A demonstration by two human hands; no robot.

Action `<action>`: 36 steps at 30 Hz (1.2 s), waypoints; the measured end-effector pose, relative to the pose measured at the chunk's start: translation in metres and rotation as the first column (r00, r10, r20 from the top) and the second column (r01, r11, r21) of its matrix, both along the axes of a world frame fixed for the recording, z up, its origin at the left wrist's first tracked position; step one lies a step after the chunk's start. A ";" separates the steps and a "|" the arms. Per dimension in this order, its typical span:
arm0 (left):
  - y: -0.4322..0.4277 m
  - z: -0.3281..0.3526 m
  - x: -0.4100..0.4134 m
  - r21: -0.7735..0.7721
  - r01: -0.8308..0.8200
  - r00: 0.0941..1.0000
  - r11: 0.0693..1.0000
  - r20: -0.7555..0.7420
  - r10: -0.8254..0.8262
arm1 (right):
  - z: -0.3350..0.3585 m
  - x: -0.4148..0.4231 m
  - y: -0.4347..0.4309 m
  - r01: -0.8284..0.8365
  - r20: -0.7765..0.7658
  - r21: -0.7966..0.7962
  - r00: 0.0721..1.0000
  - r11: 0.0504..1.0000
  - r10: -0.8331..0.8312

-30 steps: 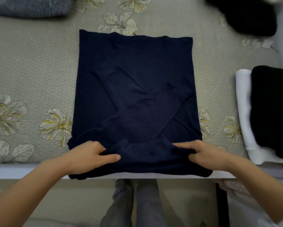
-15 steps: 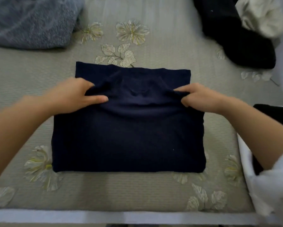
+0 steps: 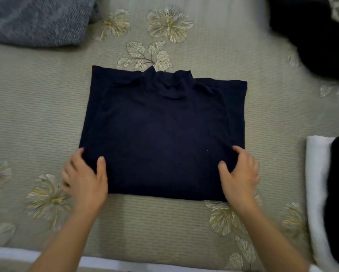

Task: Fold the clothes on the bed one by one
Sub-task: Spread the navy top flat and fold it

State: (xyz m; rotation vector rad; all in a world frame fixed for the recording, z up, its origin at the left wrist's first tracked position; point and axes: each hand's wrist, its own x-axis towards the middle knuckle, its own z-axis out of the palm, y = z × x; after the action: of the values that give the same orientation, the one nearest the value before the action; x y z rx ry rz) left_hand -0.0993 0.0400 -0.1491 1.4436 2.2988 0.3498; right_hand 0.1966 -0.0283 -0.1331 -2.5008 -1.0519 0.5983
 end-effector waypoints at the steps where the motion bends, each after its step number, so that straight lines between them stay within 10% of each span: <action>1: -0.011 -0.001 -0.003 -0.020 -0.104 0.995 0.994 0.007 0.104 | -0.004 0.003 -0.013 0.035 0.010 -0.026 0.999 0.999 -0.034; 9: -0.018 0.001 -0.005 0.035 -0.380 0.861 0.924 0.379 0.340 | 0.001 0.026 -0.031 0.231 -0.392 -0.125 0.882 0.965 -0.262; 17: -0.026 0.001 -0.018 0.067 -0.328 0.939 0.942 0.132 0.318 | 0.006 0.051 -0.053 0.122 -0.650 -0.145 0.736 0.982 -0.188; 22: -0.037 0.012 0.039 0.216 0.175 0.984 0.961 -0.019 -0.175 | 0.001 0.057 -0.062 0.183 -0.678 -0.136 0.700 0.974 -0.226; 27: -0.055 0.003 0.114 0.121 0.687 0.723 0.716 -0.011 -0.691 | 0.003 0.064 -0.058 0.203 -0.718 -0.121 0.658 0.972 -0.228; 36: -0.084 -0.009 0.171 -0.166 0.831 0.545 0.531 0.049 -0.837 | -0.007 0.089 -0.008 0.299 -0.606 -0.040 0.751 0.953 -0.261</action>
State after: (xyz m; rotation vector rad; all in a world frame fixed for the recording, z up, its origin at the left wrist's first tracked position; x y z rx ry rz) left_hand 0.0718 -0.0444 -0.1584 2.2411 1.3187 -0.1775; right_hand 0.2855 -0.0364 -0.1401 -2.1042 -0.4264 1.1487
